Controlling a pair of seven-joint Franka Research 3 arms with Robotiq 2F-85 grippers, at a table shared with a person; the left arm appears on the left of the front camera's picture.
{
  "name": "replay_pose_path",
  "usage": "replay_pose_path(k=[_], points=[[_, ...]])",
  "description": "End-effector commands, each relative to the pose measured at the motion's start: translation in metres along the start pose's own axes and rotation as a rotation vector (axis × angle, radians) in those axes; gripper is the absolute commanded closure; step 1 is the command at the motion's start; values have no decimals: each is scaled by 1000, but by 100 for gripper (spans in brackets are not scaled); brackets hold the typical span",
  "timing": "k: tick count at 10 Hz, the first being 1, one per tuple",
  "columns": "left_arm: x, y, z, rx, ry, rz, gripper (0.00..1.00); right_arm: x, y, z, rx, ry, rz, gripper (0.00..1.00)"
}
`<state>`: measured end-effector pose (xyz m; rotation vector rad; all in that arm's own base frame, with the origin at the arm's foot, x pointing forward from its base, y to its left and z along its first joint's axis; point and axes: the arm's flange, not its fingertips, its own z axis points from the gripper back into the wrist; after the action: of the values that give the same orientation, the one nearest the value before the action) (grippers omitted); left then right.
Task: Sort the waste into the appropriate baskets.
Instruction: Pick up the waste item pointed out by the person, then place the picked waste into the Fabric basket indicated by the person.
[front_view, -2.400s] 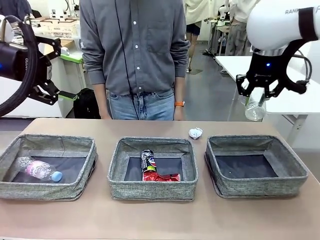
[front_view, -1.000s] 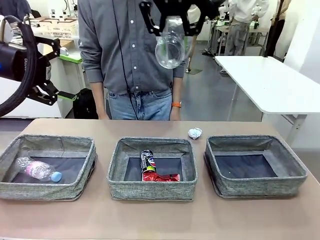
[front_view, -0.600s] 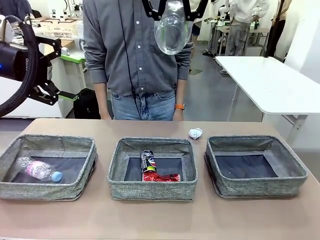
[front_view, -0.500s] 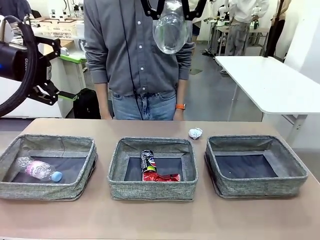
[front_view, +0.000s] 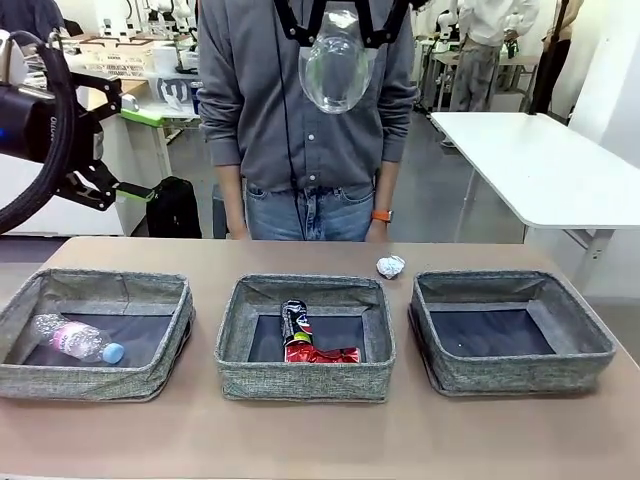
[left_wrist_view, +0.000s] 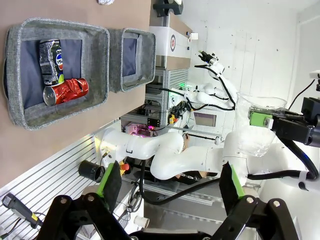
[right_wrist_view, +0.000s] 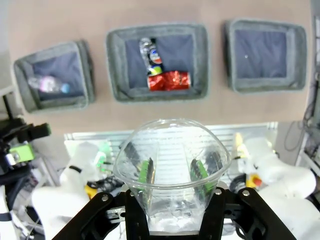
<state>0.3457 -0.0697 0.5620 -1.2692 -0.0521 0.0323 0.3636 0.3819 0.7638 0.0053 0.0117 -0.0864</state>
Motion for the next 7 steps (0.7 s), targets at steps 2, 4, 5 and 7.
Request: replay_pose_path(k=[2,4,5,7], points=[[-1,-1,0,-24,1,-18,0,-2,-2,3,-3,-10,-15,59],[-1,-1,0,-24,1,-18,0,-2,-2,3,-3,-10,-15,59],[-1,-1,0,-24,1,-18,0,-2,-2,3,-3,-10,-15,59],[-1,-1,0,-24,1,-18,0,-2,-2,3,-3,-10,-15,59]])
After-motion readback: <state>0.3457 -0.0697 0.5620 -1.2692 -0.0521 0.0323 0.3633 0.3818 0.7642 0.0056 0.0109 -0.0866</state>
